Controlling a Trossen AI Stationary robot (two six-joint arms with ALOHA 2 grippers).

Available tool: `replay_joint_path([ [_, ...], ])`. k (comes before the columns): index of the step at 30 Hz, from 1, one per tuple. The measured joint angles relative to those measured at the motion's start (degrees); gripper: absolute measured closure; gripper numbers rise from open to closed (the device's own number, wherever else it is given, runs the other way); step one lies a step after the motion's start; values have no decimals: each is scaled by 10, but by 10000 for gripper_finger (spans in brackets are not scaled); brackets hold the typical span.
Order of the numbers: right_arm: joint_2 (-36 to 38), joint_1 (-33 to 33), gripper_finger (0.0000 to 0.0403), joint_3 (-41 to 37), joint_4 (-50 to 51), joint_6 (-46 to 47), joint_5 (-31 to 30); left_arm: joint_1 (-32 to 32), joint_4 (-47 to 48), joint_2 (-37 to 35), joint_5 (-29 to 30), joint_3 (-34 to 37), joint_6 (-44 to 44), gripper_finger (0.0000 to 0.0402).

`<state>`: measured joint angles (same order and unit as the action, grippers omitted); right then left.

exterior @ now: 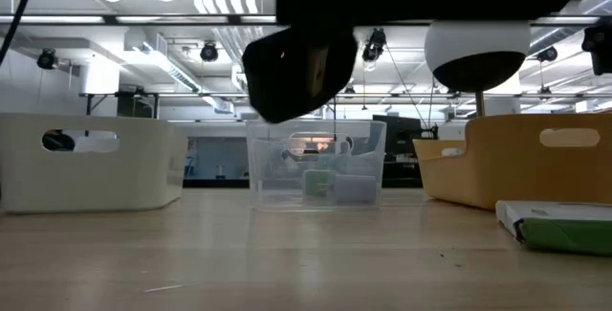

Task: Pick and place items into bin
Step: Put the white card reader box into the yellow bin

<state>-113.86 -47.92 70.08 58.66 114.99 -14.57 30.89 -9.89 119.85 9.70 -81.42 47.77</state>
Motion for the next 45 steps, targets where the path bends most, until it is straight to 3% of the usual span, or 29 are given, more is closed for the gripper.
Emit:
replay_joint_path([
  [5, 6, 1, 390, 3, -12, -42, 3, 4, 46, 0, -9, 3, 54, 402],
  [9, 27, 5, 390, 21, -80, -91, -35, 10, 58, 0, -12, 13, 59, 402],
  [13, 27, 21, 390, 24, -197, -195, -30, 10, 65, 0, -11, 22, 59, 402],
  [17, 27, 25, 390, 32, -201, -180, -70, 10, 112, -1, -10, 25, 58, 402],
  [19, 27, 24, 390, 36, -180, -164, -94, 17, 169, -11, 3, 22, 55, 402],
  [24, 28, 24, 390, 43, -187, -184, -87, 39, 259, -50, 73, 7, 39, 402],
  [33, 3, 30, 390, 47, -267, -250, -68, 44, 205, -22, 78, 8, 26, 402],
  [45, -50, 35, 390, 84, -311, -336, -38, 36, 211, -20, 97, 33, -2, 402],
])
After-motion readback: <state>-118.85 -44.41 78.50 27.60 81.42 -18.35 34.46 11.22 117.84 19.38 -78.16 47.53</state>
